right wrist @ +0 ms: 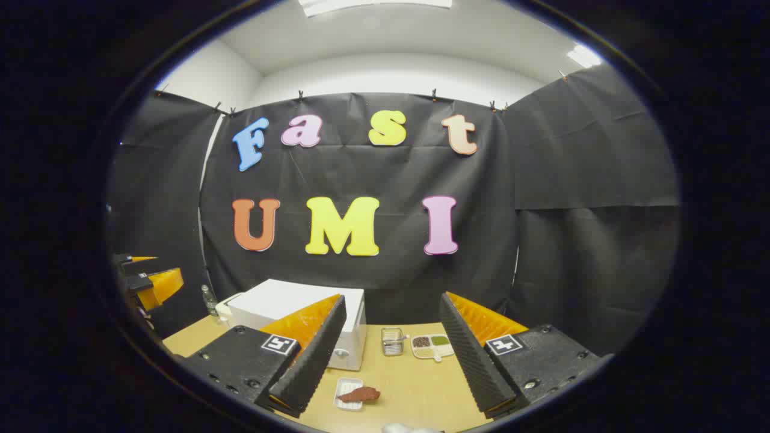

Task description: Open the microwave oven with the left hand, put the food in, and close the microwave oven.

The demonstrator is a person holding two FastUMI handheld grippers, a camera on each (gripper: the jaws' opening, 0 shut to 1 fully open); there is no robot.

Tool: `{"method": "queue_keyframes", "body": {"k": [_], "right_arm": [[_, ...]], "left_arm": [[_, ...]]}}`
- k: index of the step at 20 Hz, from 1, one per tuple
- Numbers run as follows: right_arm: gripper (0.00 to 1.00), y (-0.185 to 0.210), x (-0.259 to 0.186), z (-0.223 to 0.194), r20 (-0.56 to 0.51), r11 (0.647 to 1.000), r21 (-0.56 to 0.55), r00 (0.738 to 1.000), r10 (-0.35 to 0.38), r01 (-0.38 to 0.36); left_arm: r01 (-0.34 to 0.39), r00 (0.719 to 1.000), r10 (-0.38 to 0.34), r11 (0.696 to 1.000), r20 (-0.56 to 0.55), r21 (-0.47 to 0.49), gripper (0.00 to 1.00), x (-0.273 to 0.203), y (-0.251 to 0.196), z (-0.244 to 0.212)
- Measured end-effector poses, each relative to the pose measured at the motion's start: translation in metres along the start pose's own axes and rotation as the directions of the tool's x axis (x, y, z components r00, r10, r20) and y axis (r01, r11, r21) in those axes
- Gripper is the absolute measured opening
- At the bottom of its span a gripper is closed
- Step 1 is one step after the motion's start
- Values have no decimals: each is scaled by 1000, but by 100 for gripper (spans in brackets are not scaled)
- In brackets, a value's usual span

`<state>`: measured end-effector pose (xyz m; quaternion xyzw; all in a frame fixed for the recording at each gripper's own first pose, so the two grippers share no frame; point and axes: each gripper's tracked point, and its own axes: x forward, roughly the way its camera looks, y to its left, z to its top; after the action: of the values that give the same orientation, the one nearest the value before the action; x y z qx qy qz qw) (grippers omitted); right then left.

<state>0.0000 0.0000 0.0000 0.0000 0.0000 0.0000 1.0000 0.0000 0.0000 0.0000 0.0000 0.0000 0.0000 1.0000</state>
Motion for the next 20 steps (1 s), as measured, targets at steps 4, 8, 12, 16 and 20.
{"method": "queue_keyframes", "body": {"k": [4, 8, 12, 16, 20], "right_arm": [[92, -2, 6, 0, -2, 1000, -3, 1000, -4, 4], [92, 0, 12, 0, -3, 1000, -8, 1000, 3, -3], [92, 0, 16, 1, 0, 1000, -8, 1000, 12, -12], [99, -5, 16, 10, 12, 1000, -3, 1000, 18, -18], [99, -17, 8, 23, 29, 1000, -7, 999, 14, -14]], "left_arm": [[3, 1000, -3, 1000, -4, 6, 96, 9, -2, -3], [-5, 1000, 5, 1000, -9, 9, 96, 18, -3, -7], [-15, 1000, 15, 1000, -2, 17, 96, 28, -5, -13], [5, 1000, -5, 1000, 1, 22, 96, 41, -24, -42], [36, 999, -36, 999, -11, 1, 95, 57, -56, -89]]}}
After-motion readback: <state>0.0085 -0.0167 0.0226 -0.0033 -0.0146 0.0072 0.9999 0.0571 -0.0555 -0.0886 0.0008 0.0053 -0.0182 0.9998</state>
